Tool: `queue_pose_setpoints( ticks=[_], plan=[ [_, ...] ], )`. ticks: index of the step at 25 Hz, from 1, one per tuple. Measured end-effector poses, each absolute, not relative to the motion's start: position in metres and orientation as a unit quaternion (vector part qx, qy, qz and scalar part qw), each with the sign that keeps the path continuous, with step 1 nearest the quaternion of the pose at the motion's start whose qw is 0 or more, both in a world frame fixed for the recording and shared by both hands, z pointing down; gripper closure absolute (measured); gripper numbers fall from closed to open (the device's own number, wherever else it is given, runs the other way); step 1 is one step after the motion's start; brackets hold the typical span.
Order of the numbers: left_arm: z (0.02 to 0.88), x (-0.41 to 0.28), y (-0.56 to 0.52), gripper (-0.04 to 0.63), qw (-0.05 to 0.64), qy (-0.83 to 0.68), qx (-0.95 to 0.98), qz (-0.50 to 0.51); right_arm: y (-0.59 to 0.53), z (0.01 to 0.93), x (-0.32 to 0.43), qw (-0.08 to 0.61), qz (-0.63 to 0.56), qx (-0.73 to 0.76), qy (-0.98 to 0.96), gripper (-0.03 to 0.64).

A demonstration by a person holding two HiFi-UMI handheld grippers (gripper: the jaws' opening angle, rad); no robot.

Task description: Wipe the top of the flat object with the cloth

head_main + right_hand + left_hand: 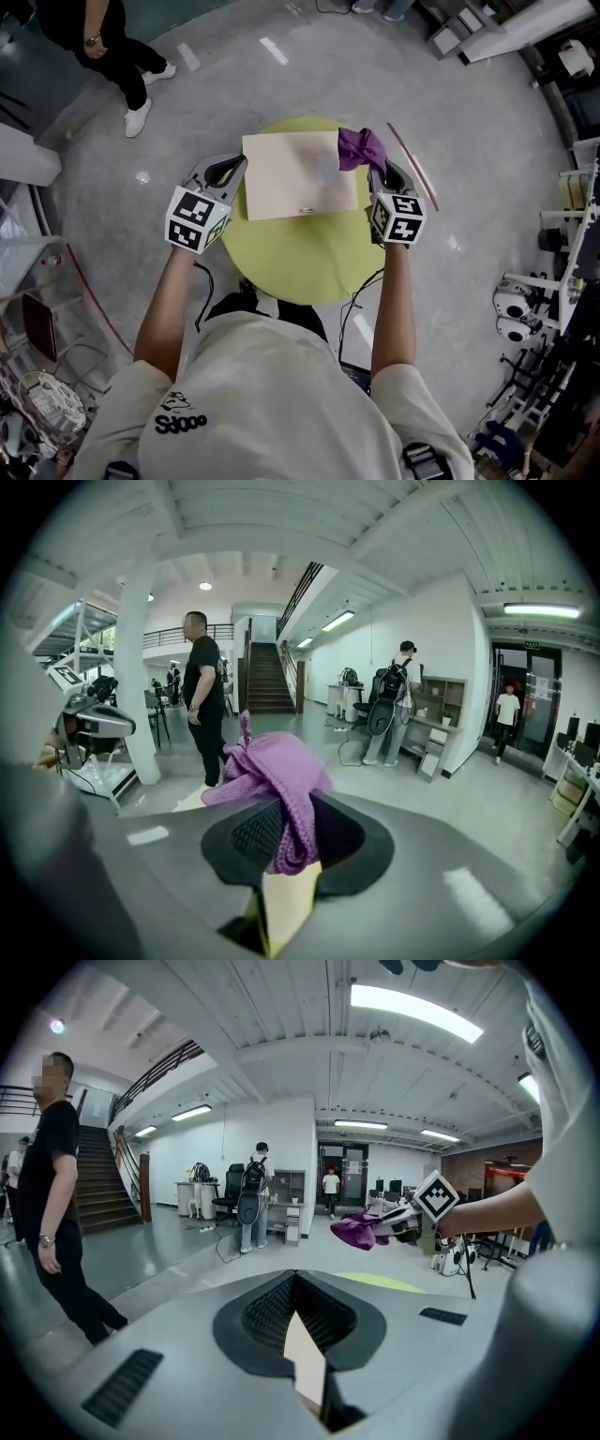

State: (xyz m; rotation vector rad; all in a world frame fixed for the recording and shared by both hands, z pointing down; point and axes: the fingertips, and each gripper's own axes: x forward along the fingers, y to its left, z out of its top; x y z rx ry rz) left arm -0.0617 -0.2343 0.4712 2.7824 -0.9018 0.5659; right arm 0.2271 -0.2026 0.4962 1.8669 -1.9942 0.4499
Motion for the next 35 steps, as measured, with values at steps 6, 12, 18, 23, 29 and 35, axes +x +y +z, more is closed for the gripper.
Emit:
queue_pose_setpoints(
  ticks=[6,12,18,23,29,35],
  plan=[
    [0.49,-0.051,-0.246,0.591,0.099,-0.34,0.912,0.207,-0.245,0.545,0.25,0.207,0.189,0.629,-0.725,0.537],
    [0.516,-0.044,-0.25,0.591,0.125,-0.369,0.895,0.218,-0.283,0.604,0.262,0.246,0.219,0.597,-0.732,0.537],
    [0.529,-0.047,-0.244,0.591,0.141,-0.386,0.882,0.231,-0.303,0.653,0.259,0.294,0.245,0.563,-0.732,0.534],
    [0.532,-0.061,-0.24,0.591,0.148,-0.4,0.873,0.235,-0.306,0.67,0.247,0.325,0.246,0.553,-0.727,0.534],
    [0.54,-0.08,-0.23,0.591,0.155,-0.409,0.867,0.237,-0.307,0.672,0.232,0.386,0.201,0.547,-0.715,0.534],
    [0.538,-0.092,-0.221,0.591,0.159,-0.412,0.865,0.239,-0.304,0.668,0.189,0.438,0.166,0.501,-0.728,0.532]
  ],
)
